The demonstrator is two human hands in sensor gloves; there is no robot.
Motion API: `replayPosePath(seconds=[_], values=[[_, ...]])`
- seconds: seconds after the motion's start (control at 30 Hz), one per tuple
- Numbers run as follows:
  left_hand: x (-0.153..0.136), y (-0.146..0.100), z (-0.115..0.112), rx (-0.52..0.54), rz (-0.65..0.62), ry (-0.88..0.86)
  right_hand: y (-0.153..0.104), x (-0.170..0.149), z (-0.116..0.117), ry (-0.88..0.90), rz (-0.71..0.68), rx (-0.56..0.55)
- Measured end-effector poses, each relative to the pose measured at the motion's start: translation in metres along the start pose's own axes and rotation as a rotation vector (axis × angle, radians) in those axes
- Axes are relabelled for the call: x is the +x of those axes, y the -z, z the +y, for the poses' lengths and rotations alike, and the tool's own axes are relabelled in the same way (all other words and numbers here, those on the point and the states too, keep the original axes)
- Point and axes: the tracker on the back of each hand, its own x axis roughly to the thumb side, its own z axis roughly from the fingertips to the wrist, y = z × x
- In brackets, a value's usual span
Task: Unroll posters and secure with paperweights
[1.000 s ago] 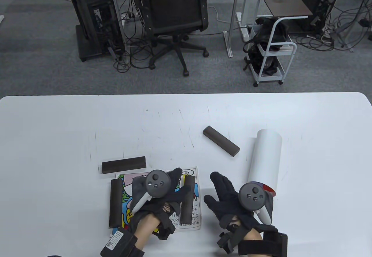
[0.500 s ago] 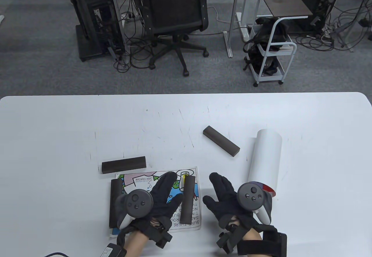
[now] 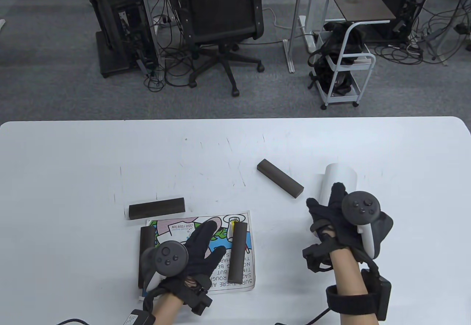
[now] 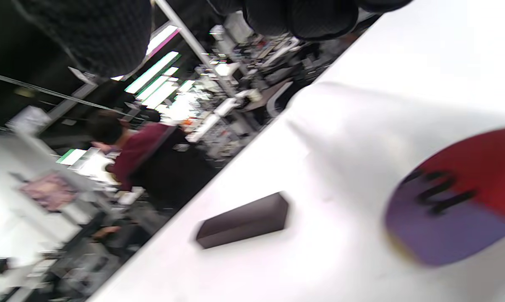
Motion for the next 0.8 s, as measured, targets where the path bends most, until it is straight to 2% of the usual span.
replayPosePath(seconds=[0.2,0.3,0.5,0.57,0.63,0.8], values=[[-0.002,0.001,0.0,-0.009,0.011,0.017,0.038,-0.021,0.012,-0.167,0.225,0.038],[-0.004,0.002,-0.001,-0.017,0.016,0.025,0.053,-0.036,0.025,-0.189,0.317,0.118],[-0.004,0.002,-0.002,-0.025,0.022,0.036,0.064,-0.06,0.052,-0.187,0.383,0.211],[-0.004,0.002,-0.002,-0.028,0.023,0.046,0.064,-0.065,0.055,-0.162,0.374,0.189],[-0.004,0.002,-0.002,-0.031,0.023,0.059,0.061,-0.068,0.053,-0.133,0.356,0.103],[-0.004,0.002,-0.003,-0.039,0.026,0.068,0.052,-0.081,0.041,0.023,0.341,0.045]])
